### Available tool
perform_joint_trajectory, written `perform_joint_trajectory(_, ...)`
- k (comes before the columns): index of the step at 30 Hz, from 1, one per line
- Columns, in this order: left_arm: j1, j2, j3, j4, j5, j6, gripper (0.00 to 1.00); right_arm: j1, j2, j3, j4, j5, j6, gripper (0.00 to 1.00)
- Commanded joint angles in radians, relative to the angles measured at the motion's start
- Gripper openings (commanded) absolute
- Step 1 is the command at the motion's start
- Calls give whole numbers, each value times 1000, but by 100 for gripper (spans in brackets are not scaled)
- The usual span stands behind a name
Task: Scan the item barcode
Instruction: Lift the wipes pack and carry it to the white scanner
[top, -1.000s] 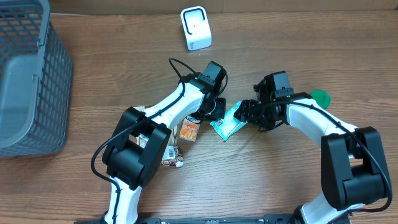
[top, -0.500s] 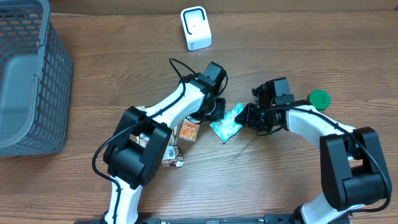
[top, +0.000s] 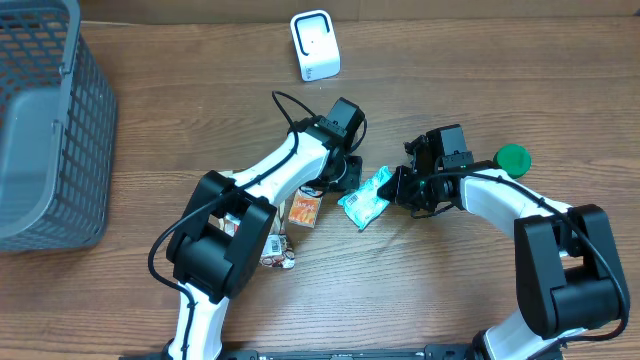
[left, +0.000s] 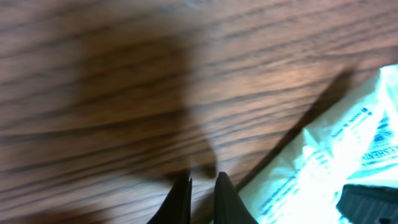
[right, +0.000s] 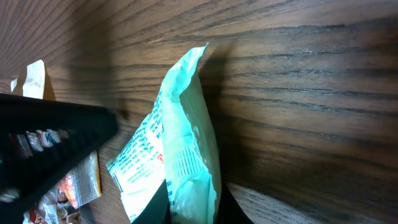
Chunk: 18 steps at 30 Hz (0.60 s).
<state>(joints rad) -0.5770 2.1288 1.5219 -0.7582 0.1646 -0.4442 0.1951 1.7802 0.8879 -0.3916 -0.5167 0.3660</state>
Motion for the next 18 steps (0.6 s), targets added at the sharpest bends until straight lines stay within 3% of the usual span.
perform_joint_trajectory(1,42,-34,135,-66,-164,32,4,-1,0,-4,5,13,-27,4)
perform_joint_trajectory(9,192,-132,400,-254,-319,106,10,-1,0,-4,0,13,-110,4)
perform_joint_trajectory(18,413,-154,411,-327,-321,108,23,-1,-8,41,-5,10,-166,4)
